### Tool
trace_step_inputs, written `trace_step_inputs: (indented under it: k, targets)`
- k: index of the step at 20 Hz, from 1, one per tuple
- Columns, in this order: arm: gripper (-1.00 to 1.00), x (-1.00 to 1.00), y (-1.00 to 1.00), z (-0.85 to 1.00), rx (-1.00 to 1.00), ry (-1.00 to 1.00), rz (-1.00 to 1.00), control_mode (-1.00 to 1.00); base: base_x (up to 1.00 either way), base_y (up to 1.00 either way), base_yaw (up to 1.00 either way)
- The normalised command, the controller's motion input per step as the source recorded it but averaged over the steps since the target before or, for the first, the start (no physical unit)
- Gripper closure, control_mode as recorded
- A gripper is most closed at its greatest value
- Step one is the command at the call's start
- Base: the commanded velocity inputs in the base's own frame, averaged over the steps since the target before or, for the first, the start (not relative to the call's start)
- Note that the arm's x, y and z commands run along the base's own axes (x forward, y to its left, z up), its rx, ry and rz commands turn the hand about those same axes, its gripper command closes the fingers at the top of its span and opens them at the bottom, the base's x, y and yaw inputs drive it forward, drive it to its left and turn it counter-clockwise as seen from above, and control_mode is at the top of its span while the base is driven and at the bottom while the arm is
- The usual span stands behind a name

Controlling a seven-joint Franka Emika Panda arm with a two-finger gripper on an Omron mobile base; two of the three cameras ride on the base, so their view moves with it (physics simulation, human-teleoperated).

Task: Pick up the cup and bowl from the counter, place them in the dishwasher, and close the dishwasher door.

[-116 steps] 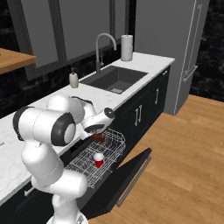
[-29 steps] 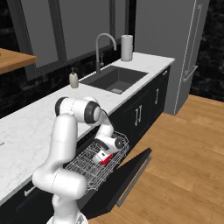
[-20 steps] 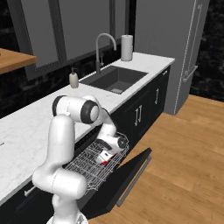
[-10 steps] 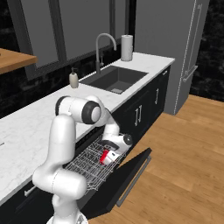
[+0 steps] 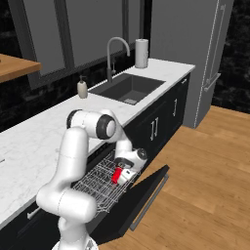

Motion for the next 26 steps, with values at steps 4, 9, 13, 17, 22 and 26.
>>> trace_step_inputs:
  k: [4, 9, 13, 17, 22, 26]
  targets:
    - [-1.0, 0.1, -0.04, -0.42, -0.06, 0.04, 0.0, -1.0, 0.0, 0.0, 0.0]
    - [-1.0, 0.02, -0.18, -0.29, -0.05, 0.04, 0.0, -1.0, 0.0, 0.0, 0.0]
    - [-1.0, 0.18, -0.08, -0.32, -0.05, 0.04, 0.0, -1.0, 0.0, 0.0, 0.0]
    - [-1.0, 0.27, 0.0, -0.36, -0.04, 0.04, 0.0, -1.0, 0.0, 0.0, 0.0]
    - [-1.0, 0.32, 0.0, -0.42, -0.03, 0.03, 0.0, -1.0, 0.0, 0.0, 0.0]
    - [-1.0, 0.3, -0.04, -0.49, -0.02, 0.02, 0.0, -1.0, 0.0, 0.0, 0.0]
